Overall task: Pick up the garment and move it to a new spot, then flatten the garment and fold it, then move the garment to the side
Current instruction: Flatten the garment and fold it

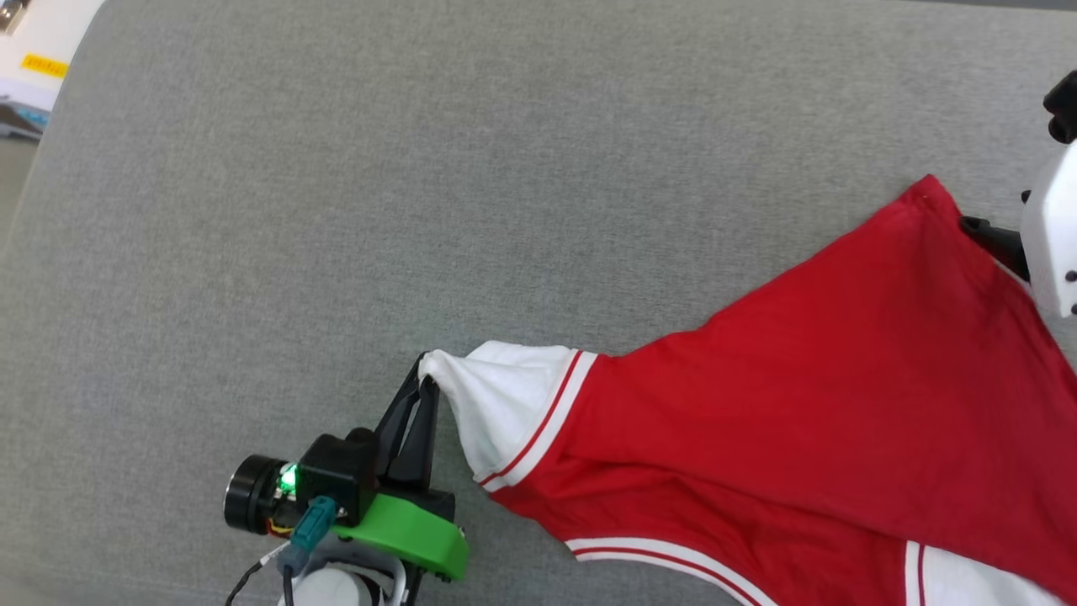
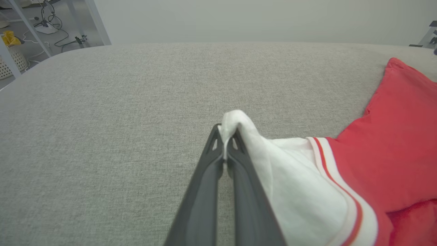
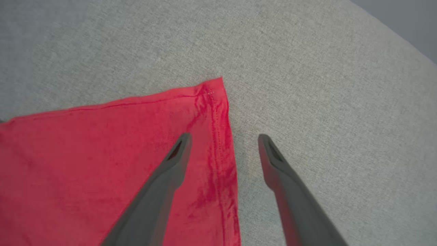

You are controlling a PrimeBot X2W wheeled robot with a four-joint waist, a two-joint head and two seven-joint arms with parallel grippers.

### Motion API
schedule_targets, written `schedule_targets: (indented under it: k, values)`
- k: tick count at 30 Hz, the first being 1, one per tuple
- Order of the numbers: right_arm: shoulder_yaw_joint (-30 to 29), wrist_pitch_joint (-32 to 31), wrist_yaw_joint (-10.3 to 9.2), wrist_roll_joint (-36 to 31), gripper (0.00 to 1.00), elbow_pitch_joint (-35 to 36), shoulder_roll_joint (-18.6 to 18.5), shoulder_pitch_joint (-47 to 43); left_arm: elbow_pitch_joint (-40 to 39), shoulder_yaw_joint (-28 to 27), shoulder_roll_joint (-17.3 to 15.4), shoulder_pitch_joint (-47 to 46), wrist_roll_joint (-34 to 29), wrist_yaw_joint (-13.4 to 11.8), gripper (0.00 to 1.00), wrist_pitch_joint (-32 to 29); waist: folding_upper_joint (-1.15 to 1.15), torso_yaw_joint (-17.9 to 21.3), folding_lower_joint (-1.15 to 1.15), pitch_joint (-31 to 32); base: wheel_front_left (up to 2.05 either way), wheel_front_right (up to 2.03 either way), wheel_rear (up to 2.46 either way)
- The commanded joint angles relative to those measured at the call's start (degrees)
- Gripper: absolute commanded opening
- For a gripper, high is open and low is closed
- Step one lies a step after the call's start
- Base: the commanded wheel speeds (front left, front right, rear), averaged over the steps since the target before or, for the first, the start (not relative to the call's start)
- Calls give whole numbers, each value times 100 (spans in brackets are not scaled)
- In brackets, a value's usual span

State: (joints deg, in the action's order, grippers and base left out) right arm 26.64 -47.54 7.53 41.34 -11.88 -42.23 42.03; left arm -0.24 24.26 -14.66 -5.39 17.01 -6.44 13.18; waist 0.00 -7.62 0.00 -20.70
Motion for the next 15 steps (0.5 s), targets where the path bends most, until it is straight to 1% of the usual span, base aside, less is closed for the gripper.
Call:
schedule_targets:
  k: [1,4,5,6,10,13,14,15]
  values:
    - [100,-6,-4,-57,100,-195,34,191,22,23,48,-148,-49,34,0,53,0,-216,0,-233,0,0,0]
    - [290,131,-4,-84,100,-649,126,463,58,65,101,-261,-72,68,0,83,0,-318,0,-362,0,0,0]
    - [435,319,-4,-42,100,-1044,208,569,93,77,134,-319,-84,83,0,110,0,-378,0,-458,0,0,0]
    - [503,369,-4,-11,100,-1180,226,567,109,83,145,-337,-87,91,0,118,0,-401,0,-491,0,0,0]
    - [957,389,-4,120,100,-1482,218,442,189,64,169,-375,-84,111,0,145,0,-416,0,-541,0,0,0]
    - [1259,334,-4,315,100,-1572,167,332,258,41,190,-387,-74,123,0,158,0,-391,0,-530,0,0,0]
    - [1345,372,-4,363,29,-1576,143,338,282,28,195,-385,-68,128,0,162,0,-368,0,-518,0,0,0]
    - [1397,469,-4,395,0,-1583,119,364,305,16,199,-385,-61,137,0,166,0,-345,0,-499,0,0,0]
